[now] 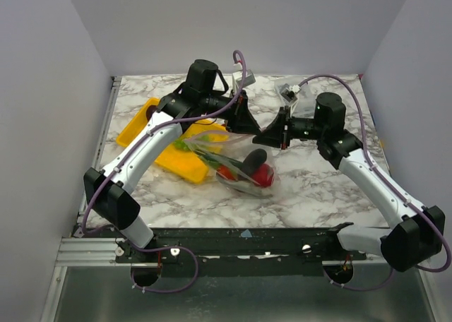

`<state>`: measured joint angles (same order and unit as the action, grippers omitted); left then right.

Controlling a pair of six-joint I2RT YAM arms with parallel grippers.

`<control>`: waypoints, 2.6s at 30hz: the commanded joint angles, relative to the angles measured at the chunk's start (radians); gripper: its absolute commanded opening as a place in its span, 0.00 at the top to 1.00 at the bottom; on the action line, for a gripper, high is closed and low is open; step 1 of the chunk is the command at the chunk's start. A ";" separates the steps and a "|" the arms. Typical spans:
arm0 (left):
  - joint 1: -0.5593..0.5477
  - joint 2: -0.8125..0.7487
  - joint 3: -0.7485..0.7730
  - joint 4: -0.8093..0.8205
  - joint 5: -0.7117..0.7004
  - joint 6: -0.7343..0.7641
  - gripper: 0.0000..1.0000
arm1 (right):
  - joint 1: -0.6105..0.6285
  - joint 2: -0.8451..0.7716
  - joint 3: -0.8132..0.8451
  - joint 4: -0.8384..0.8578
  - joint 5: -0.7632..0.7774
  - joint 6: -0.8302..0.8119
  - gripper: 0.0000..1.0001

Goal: Place the food in the zip-top bag and seal the zipper
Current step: Zip the zipper food storage bag at the center of the board.

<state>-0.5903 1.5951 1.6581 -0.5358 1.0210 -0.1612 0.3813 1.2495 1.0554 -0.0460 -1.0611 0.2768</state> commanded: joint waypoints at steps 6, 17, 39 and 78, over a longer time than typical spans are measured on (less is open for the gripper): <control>0.014 -0.006 0.026 -0.031 -0.074 -0.014 1.00 | 0.005 -0.167 -0.112 0.116 0.615 0.440 1.00; 0.043 -0.037 -0.025 -0.035 -0.072 -0.004 1.00 | 0.005 -0.201 -0.226 0.313 0.543 0.494 1.00; 0.045 -0.039 -0.021 -0.036 0.035 0.008 1.00 | 0.004 0.137 0.390 -0.663 -0.147 -0.495 0.68; 0.058 -0.124 -0.111 -0.143 -0.093 0.006 1.00 | 0.003 -0.112 0.009 -0.037 0.712 0.262 1.00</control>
<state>-0.5400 1.5620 1.5932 -0.5785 0.9318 -0.1722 0.4076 1.1652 1.0744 -0.1772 -0.5182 0.4995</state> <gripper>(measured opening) 0.124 0.008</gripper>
